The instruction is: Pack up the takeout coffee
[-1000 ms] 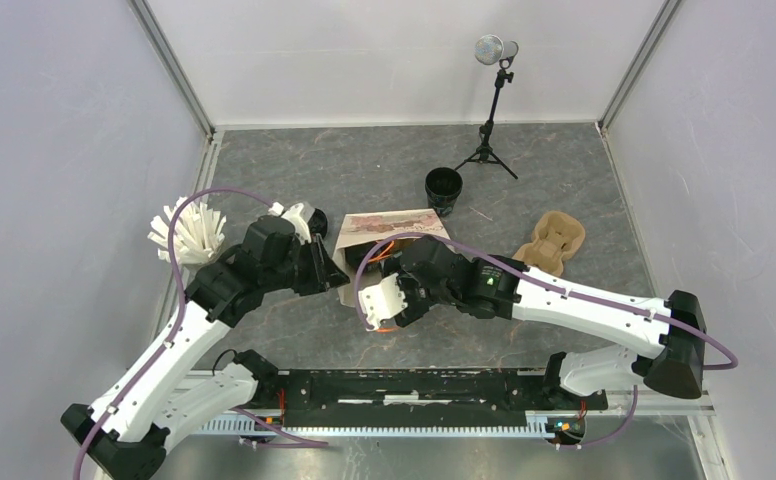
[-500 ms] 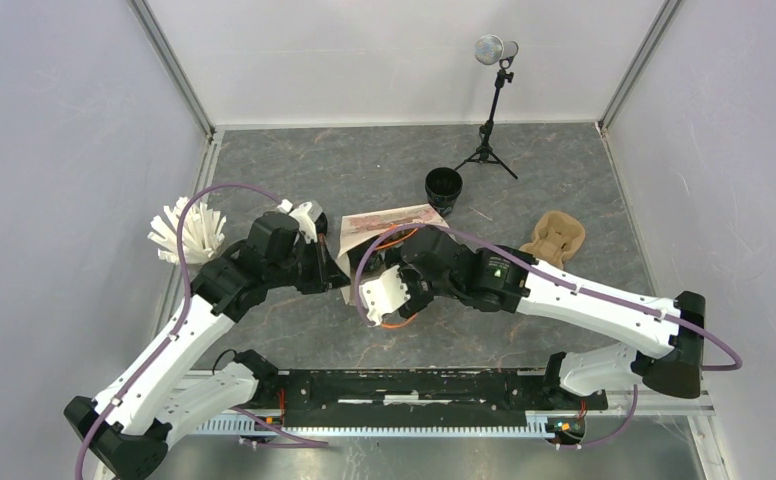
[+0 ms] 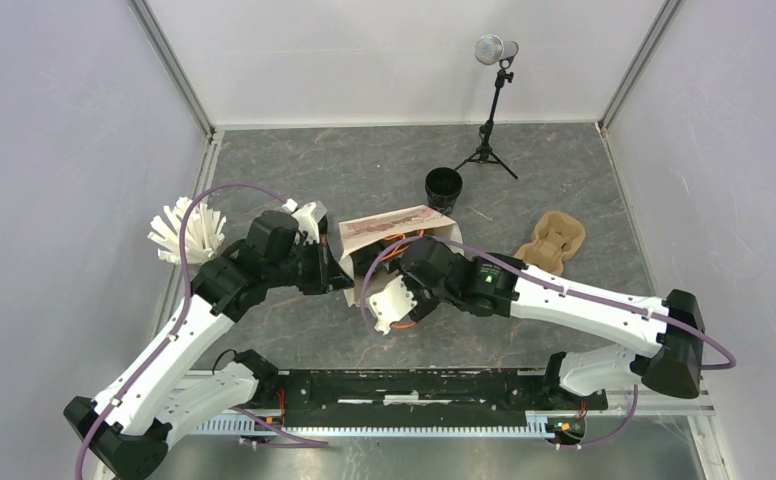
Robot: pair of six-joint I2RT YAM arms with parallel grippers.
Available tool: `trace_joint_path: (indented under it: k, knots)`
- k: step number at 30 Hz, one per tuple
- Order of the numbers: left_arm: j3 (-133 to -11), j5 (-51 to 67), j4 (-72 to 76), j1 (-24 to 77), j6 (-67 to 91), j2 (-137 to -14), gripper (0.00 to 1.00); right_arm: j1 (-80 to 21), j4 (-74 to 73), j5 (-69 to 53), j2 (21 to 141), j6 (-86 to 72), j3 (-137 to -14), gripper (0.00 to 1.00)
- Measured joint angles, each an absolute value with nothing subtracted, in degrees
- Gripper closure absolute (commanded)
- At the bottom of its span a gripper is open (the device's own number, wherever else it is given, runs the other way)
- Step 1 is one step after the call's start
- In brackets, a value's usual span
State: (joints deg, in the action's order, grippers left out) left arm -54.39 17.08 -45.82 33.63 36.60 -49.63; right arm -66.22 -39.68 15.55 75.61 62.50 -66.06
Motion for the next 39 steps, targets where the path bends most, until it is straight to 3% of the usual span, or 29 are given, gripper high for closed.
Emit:
trace_joint_path:
  k: [39]
  knots:
    - [-54.37,23.16,-43.16,33.63,32.88,-51.07,0.98,-58.65,-29.02,7.53,81.14,70.00,-64.82,0.39]
